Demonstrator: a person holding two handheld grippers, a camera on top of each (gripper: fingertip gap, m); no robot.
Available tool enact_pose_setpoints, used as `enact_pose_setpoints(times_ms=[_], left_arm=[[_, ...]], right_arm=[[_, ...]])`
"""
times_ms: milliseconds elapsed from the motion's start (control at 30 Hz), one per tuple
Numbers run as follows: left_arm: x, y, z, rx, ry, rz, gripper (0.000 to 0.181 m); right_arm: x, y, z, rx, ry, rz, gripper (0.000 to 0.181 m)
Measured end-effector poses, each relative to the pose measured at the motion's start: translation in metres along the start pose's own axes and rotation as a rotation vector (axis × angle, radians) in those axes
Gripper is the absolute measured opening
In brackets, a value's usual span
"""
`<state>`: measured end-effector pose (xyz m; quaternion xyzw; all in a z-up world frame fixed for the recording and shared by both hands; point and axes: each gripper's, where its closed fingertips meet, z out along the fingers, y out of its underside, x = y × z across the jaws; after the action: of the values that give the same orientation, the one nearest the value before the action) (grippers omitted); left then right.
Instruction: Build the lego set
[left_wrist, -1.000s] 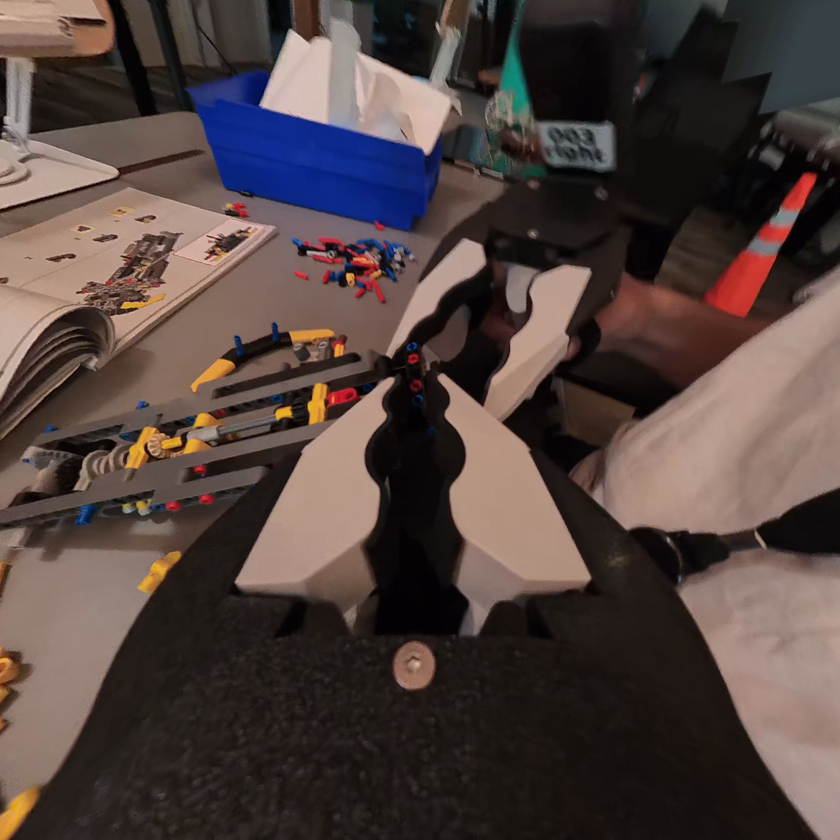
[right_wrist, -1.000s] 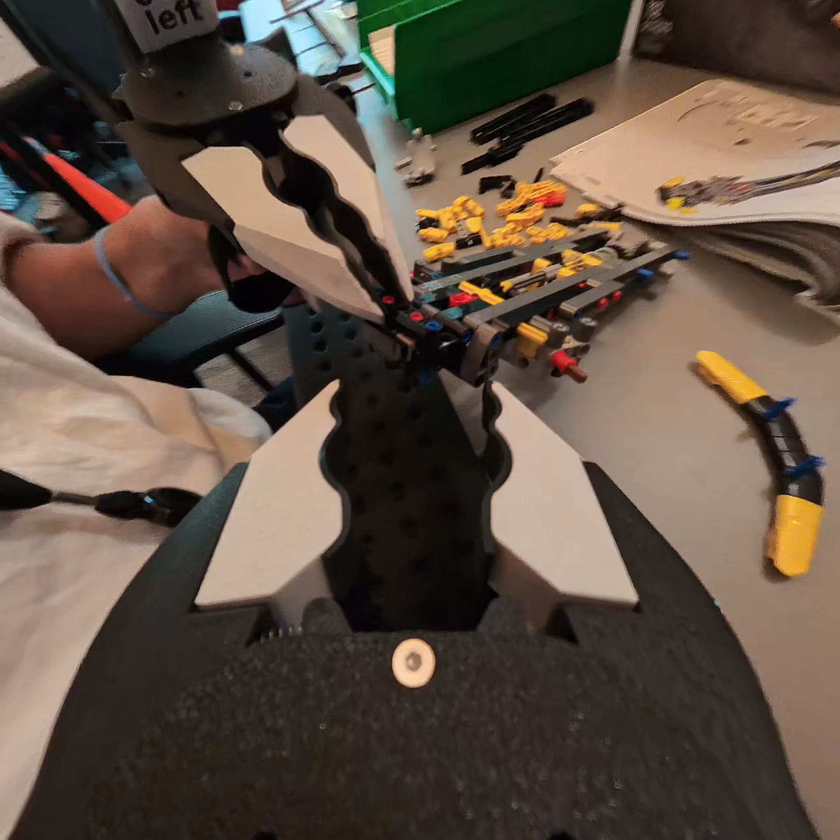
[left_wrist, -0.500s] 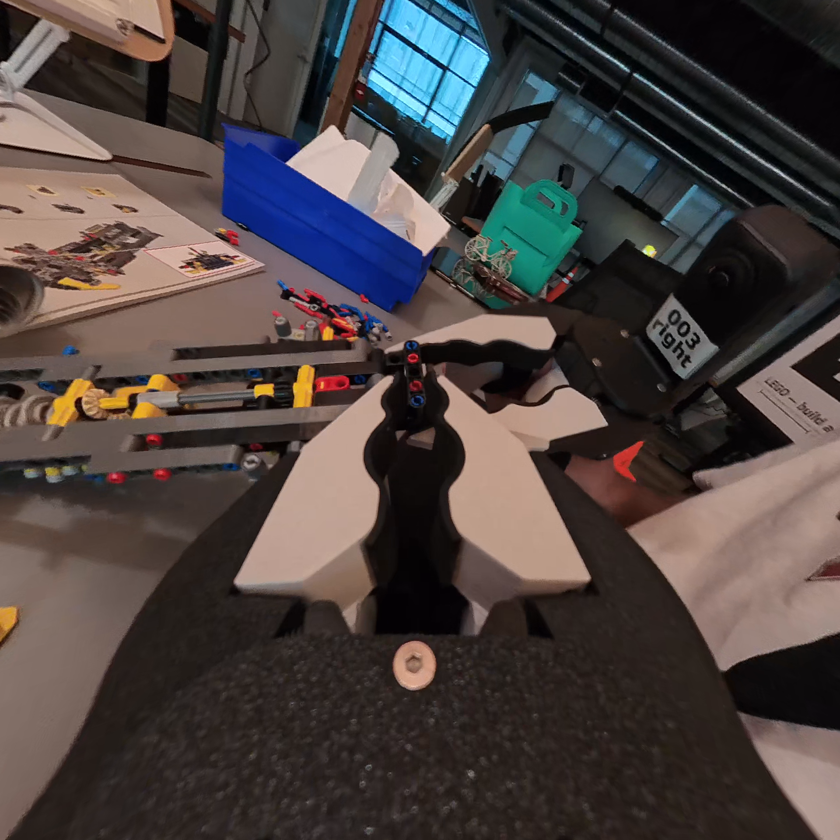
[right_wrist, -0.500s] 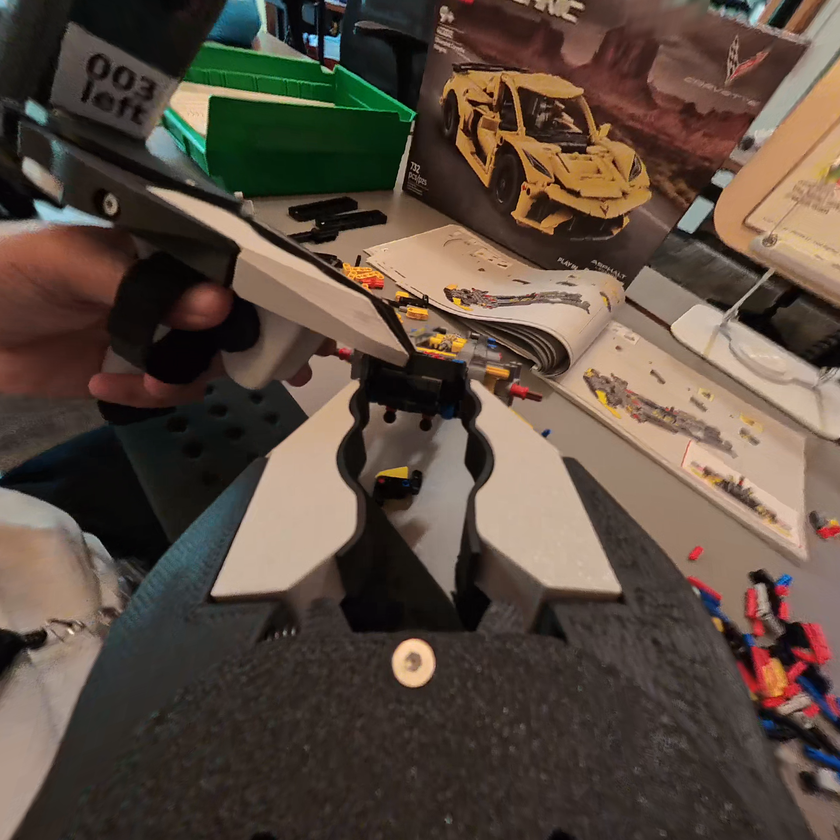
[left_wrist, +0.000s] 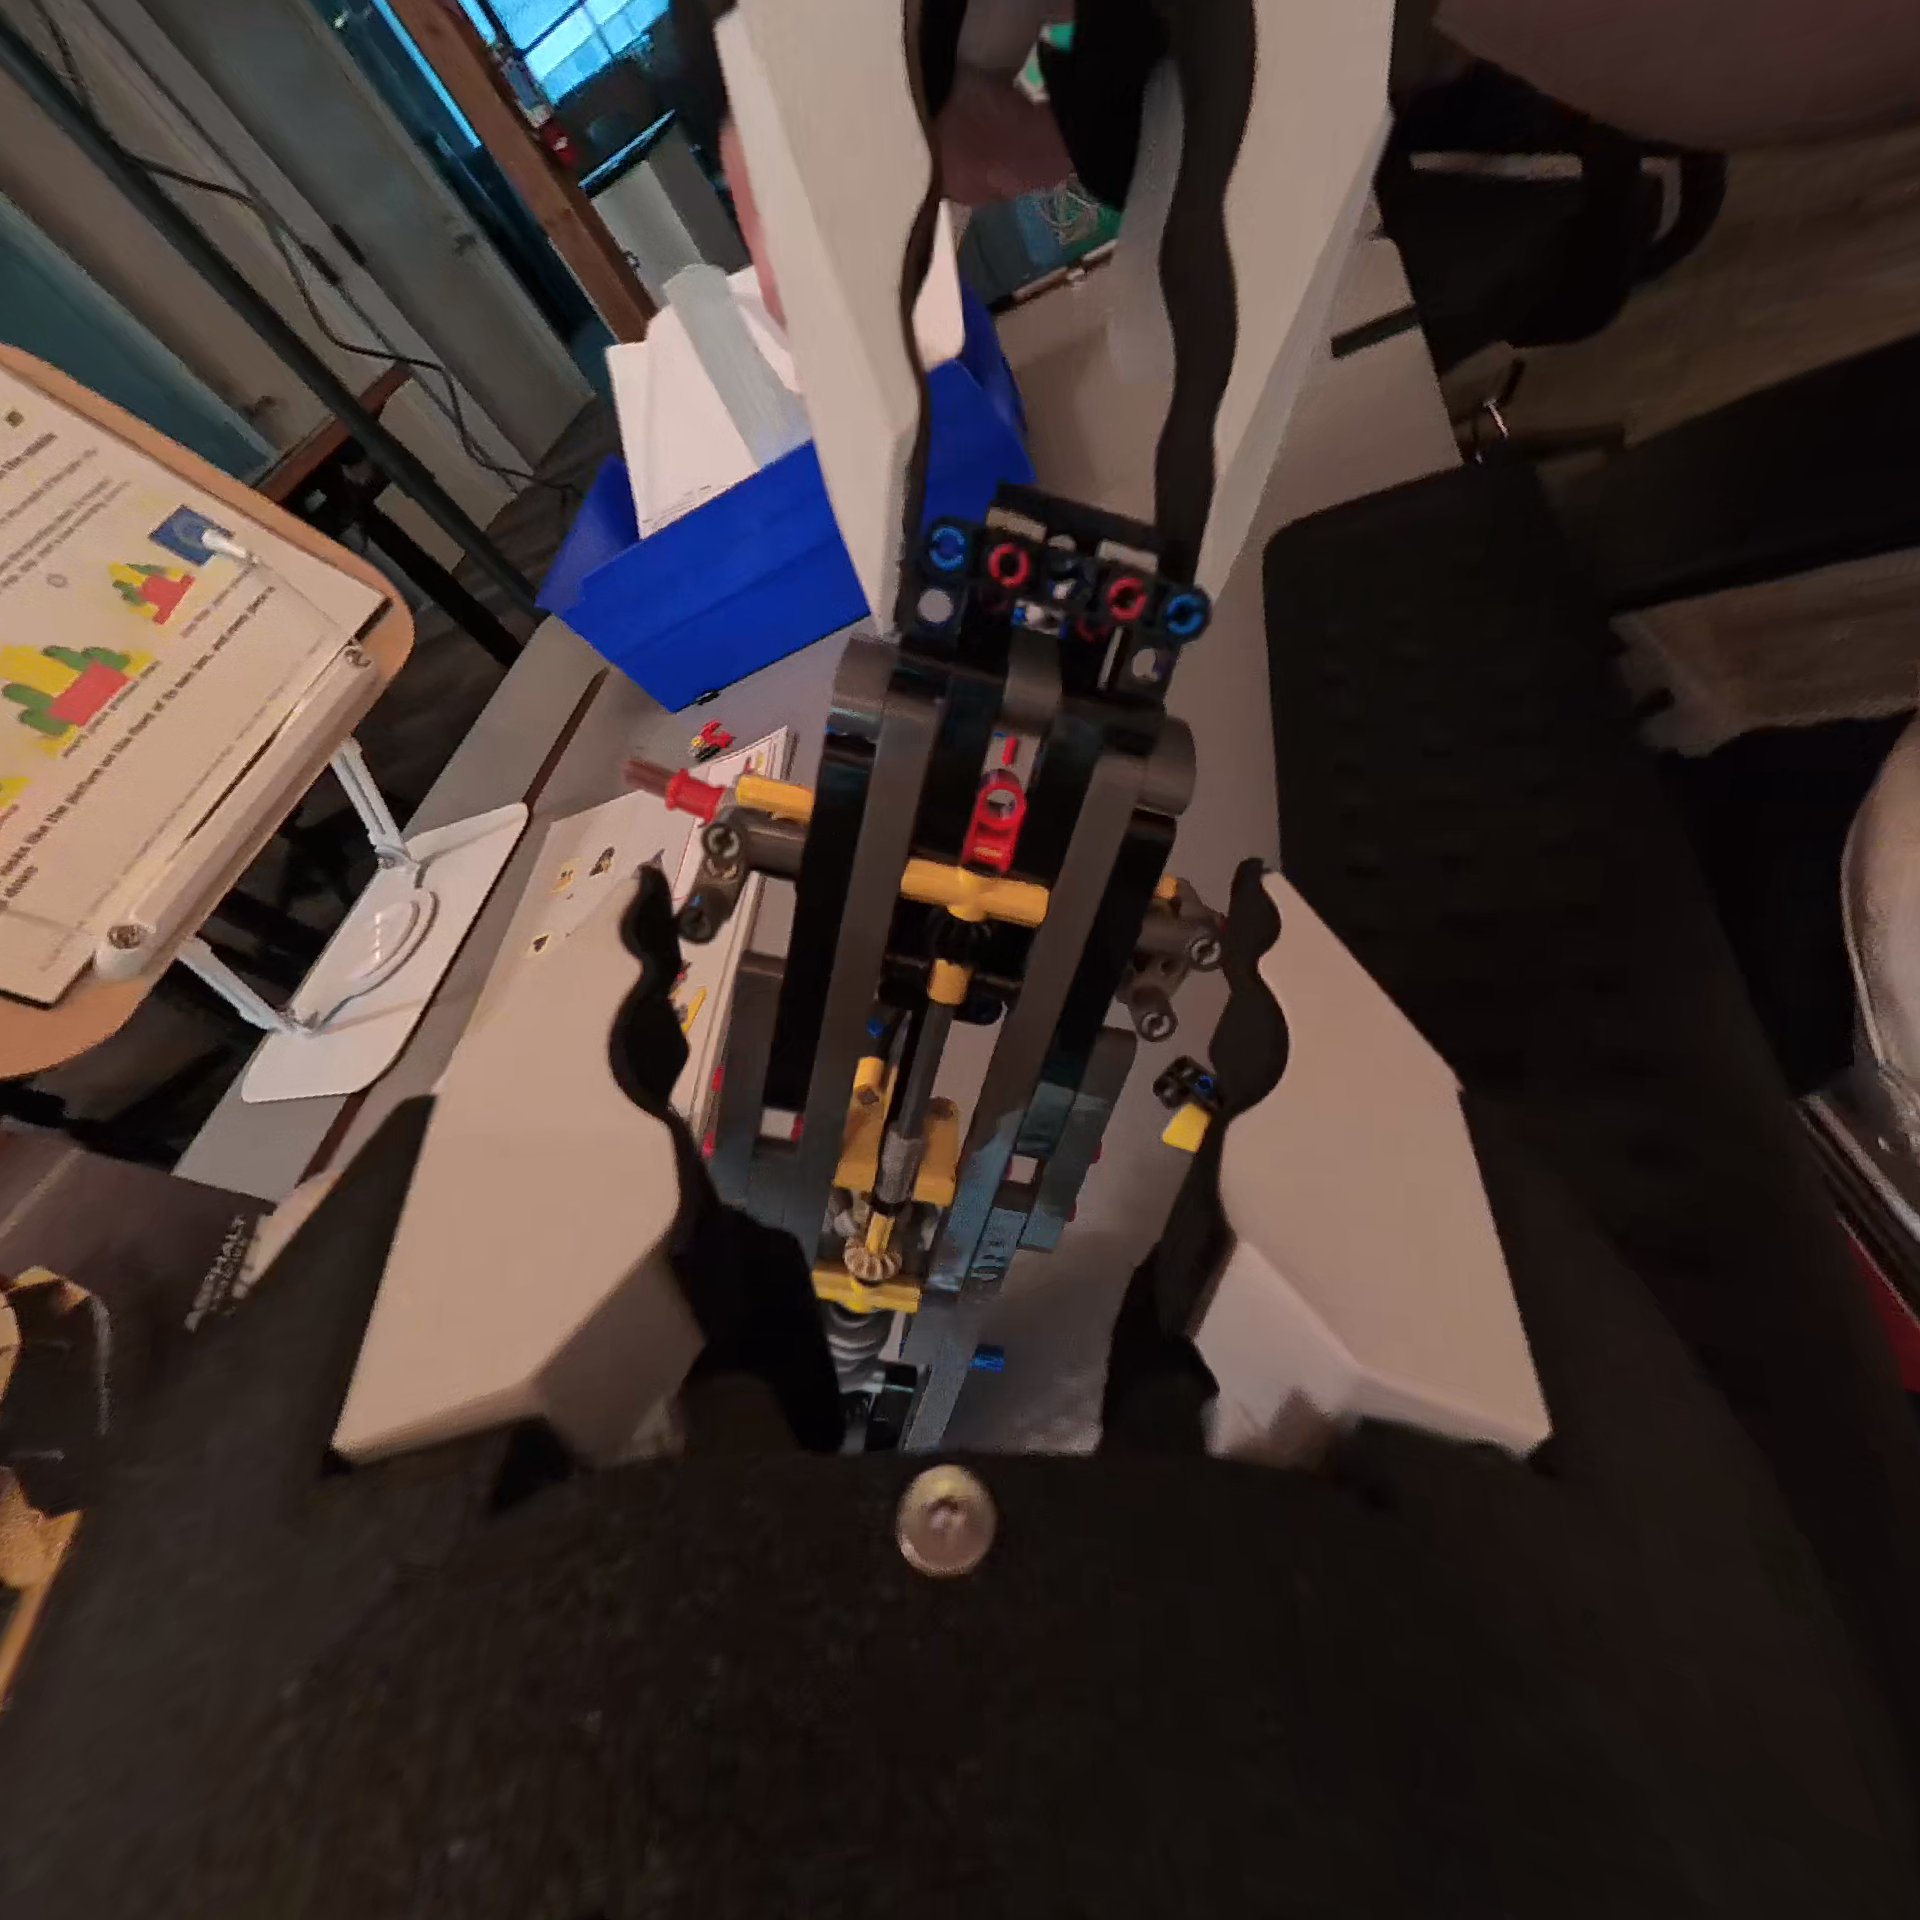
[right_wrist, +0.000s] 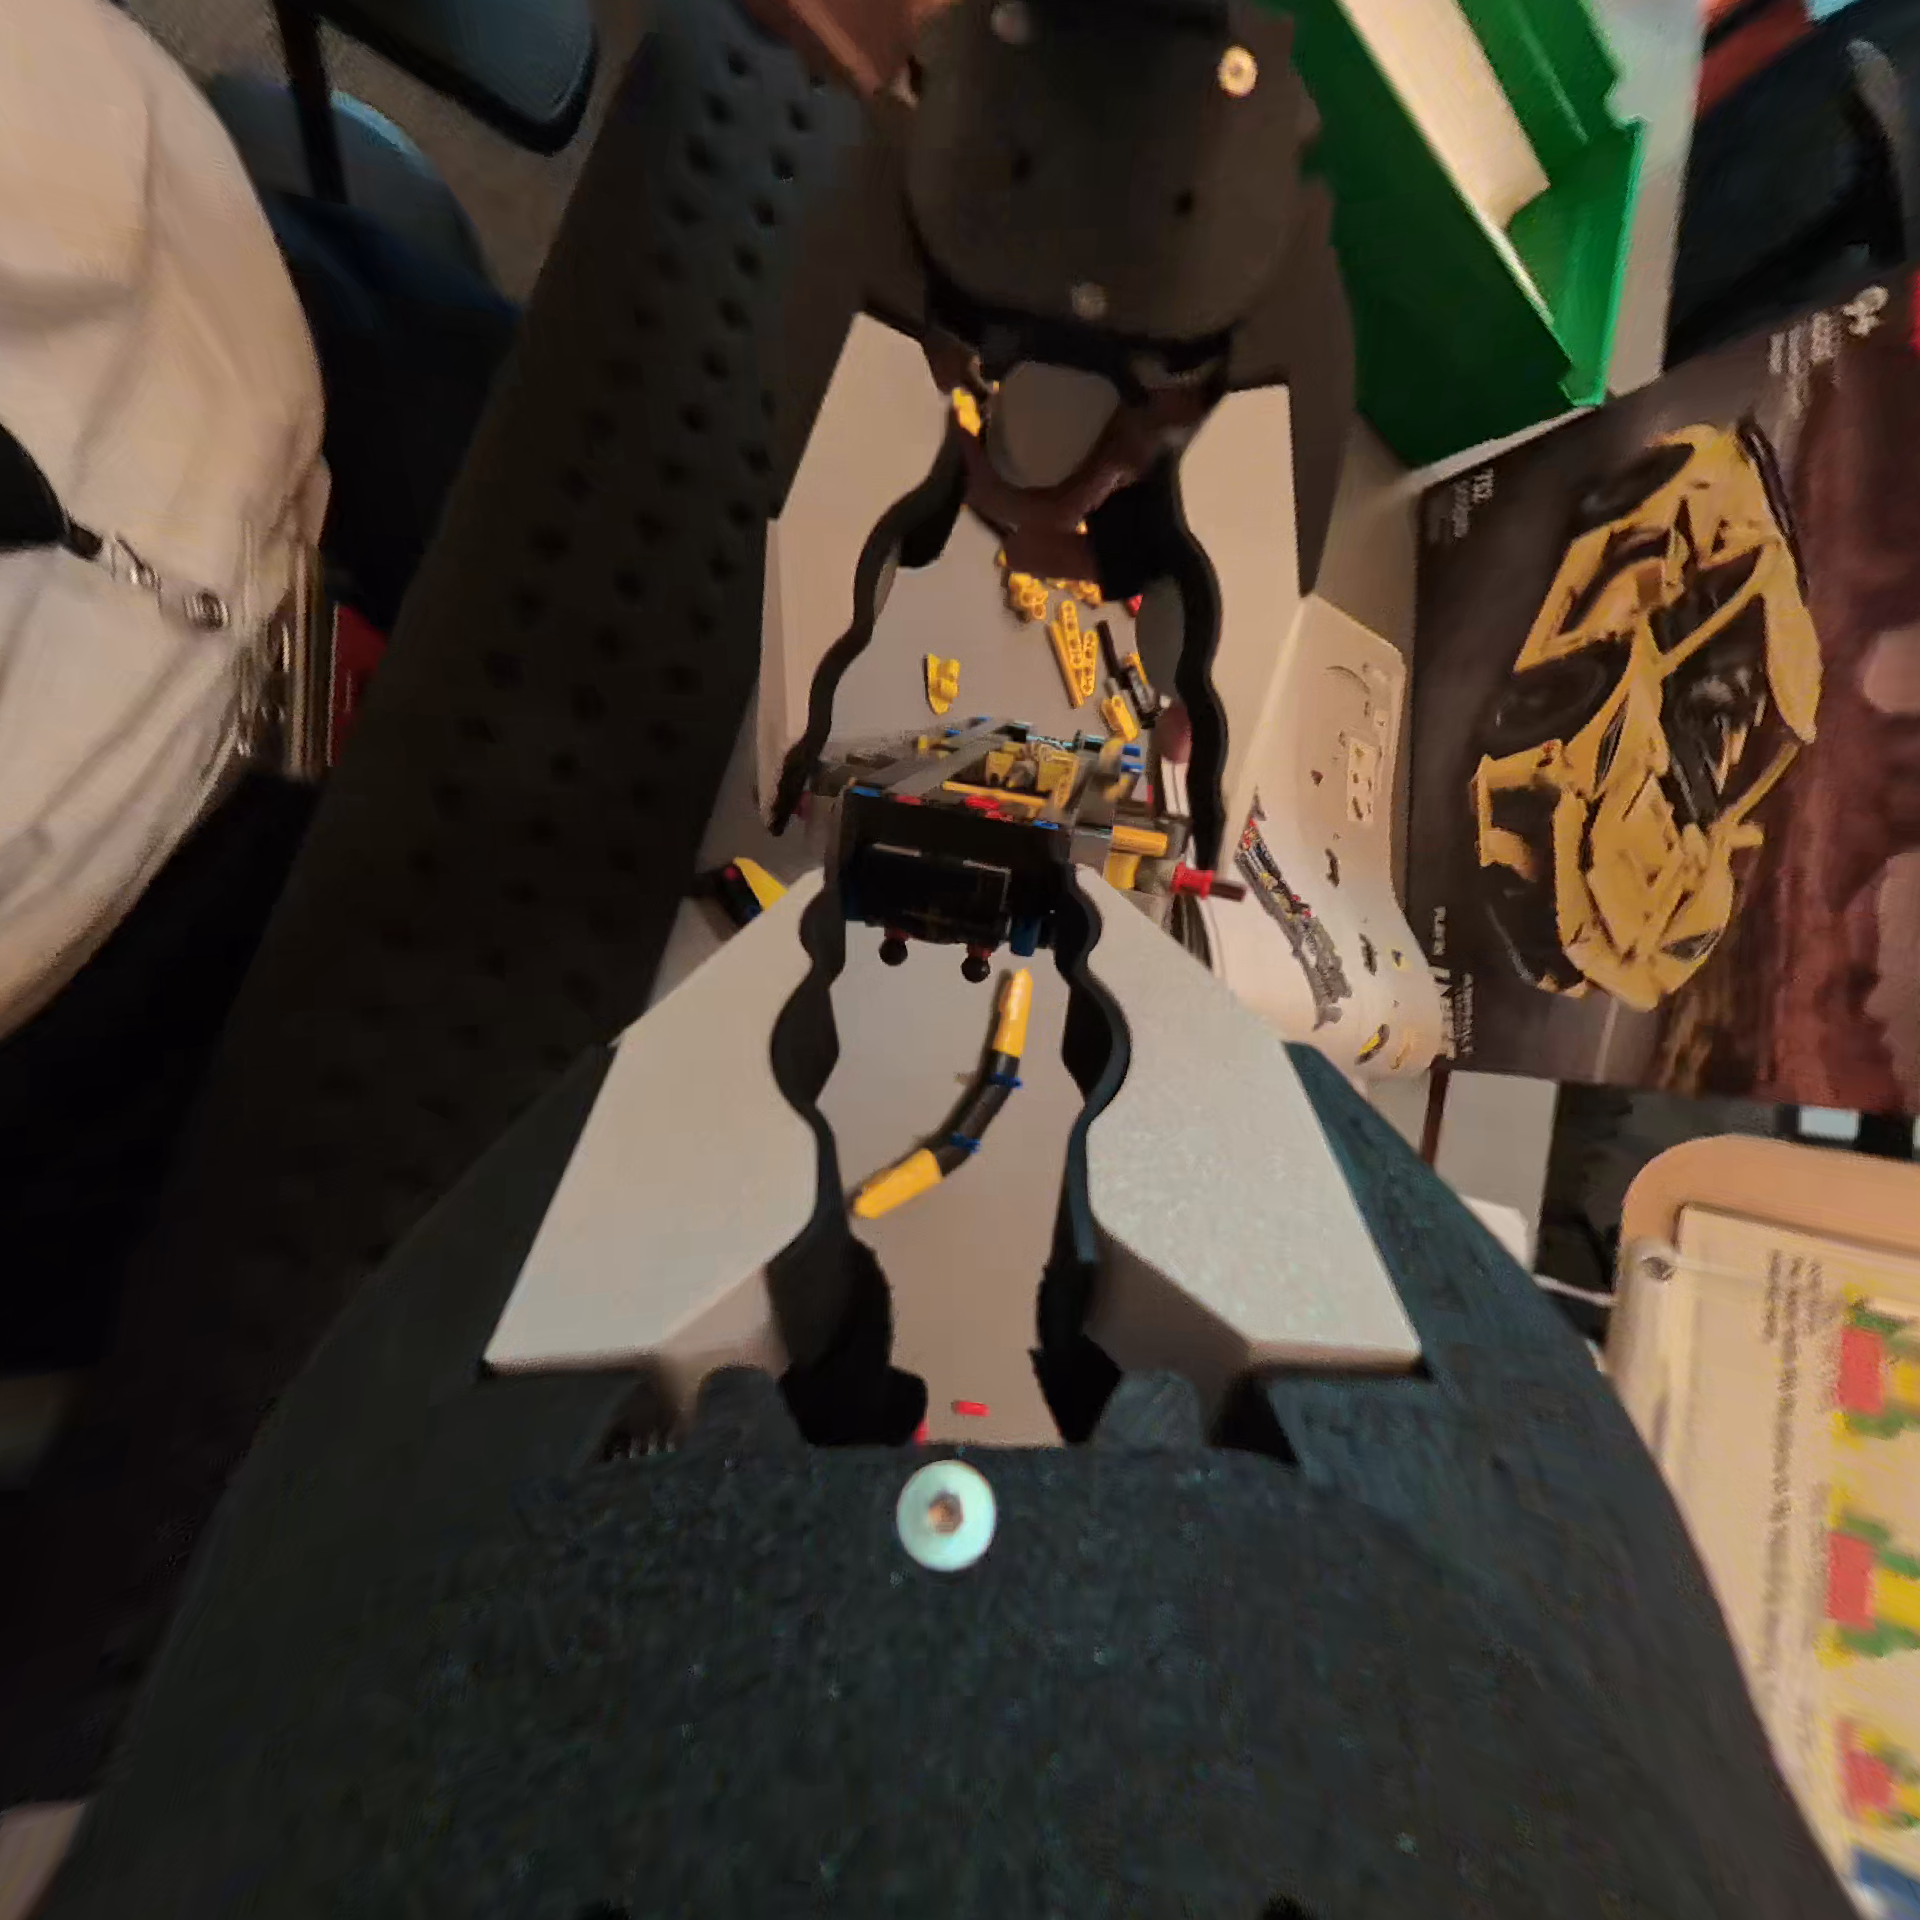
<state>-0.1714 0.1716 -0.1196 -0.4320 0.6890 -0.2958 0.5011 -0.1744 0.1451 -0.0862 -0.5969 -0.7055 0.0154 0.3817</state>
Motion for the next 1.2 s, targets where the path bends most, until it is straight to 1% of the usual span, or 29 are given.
enact_pose_setpoints(times_ms=[33, 67, 167, 267, 333, 467, 567, 667, 733, 767, 800, 833, 867, 933, 967, 1033, 1067, 1133, 1200], left_arm=[[-0.005, -0.001, 0.001, 0.005, -0.01, -0.025, 0.102], [-0.013, -0.002, 0.001, 0.015, -0.043, -0.043, 0.095], [-0.027, -0.001, -0.003, 0.048, -0.118, -0.099, 0.092], [-0.037, 0.004, -0.01, 0.067, -0.162, -0.158, 0.099], [-0.038, 0.009, -0.021, 0.075, -0.14, -0.182, 0.1], [-0.04, 0.023, -0.036, 0.074, 0.013, -0.251, 0.096], [-0.04, 0.025, -0.041, 0.085, 0.232, -0.321, 0.088], [-0.036, 0.024, -0.036, 0.057, 0.417, -0.299, 0.074], [-0.034, 0.023, -0.029, 0.021, 0.504, -0.291, 0.073], [-0.033, 0.019, -0.026, 0.028, 0.537, -0.284, 0.068], [-0.034, 0.015, -0.024, 0.044, 0.556, -0.28, 0.058], [-0.034, 0.012, -0.023, 0.055, 0.583, -0.278, 0.045], [-0.033, 0.012, -0.021, 0.054, 0.605, -0.28, 0.039], [-0.034, 0.011, -0.017, 0.058, 0.628, -0.311, 0.037], [-0.037, 0.011, -0.017, 0.072, 0.619, -0.333, 0.037], [-0.048, 0.011, -0.015, 0.123, 0.555, -0.385, 0.036], [-0.054, 0.011, -0.014, 0.15, 0.517, -0.418, 0.036], [-0.069, 0.009, -0.012, 0.203, 0.396, -0.481, 0.036], [-0.087, 0.006, -0.01, 0.23, 0.238, -0.527, 0.036]], right_arm=[[0.006, -0.001, 0.0, -0.017, -0.021, -0.034, 0.04], [0.011, -0.002, 0.0, -0.027, -0.043, -0.056, 0.04], [0.023, -0.004, 0.001, -0.04, -0.098, -0.127, 0.04], [0.03, -0.007, 0.006, -0.031, -0.133, -0.21, 0.039], [0.035, -0.006, 0.008, -0.057, -0.148, -0.242, 0.039], [0.035, -0.009, 0.008, -0.043, -0.183, -0.344, 0.039], [0.037, -0.009, 0.008, -0.064, -0.204, -0.421, 0.039], [0.039, -0.01, 0.007, -0.103, -0.226, -0.515, 0.04], [0.041, -0.013, 0.006, -0.116, -0.254, -0.545, 0.039], [0.043, -0.013, 0.005, -0.126, -0.261, -0.559, 0.039], [0.046, -0.012, 0.005, -0.138, -0.265, -0.568, 0.04], [0.048, -0.01, 0.005, -0.143, -0.271, -0.575, 0.039], [0.049, -0.01, 0.005, -0.137, -0.276, -0.577, 0.039], [0.053, -0.007, 0.004, -0.141, -0.285, -0.545, 0.04], [0.058, -0.004, 0.003, -0.158, -0.264, -0.499, 0.039], [0.075, 0.005, -0.001, -0.17, -0.193, -0.388, 0.041], [0.084, 0.01, -0.004, -0.163, -0.154, -0.323, 0.05], [0.098, 0.02, -0.014, -0.133, -0.094, -0.115, 0.063], [0.105, 0.018, -0.021, -0.006, -0.054, 0.144, 0.074]])
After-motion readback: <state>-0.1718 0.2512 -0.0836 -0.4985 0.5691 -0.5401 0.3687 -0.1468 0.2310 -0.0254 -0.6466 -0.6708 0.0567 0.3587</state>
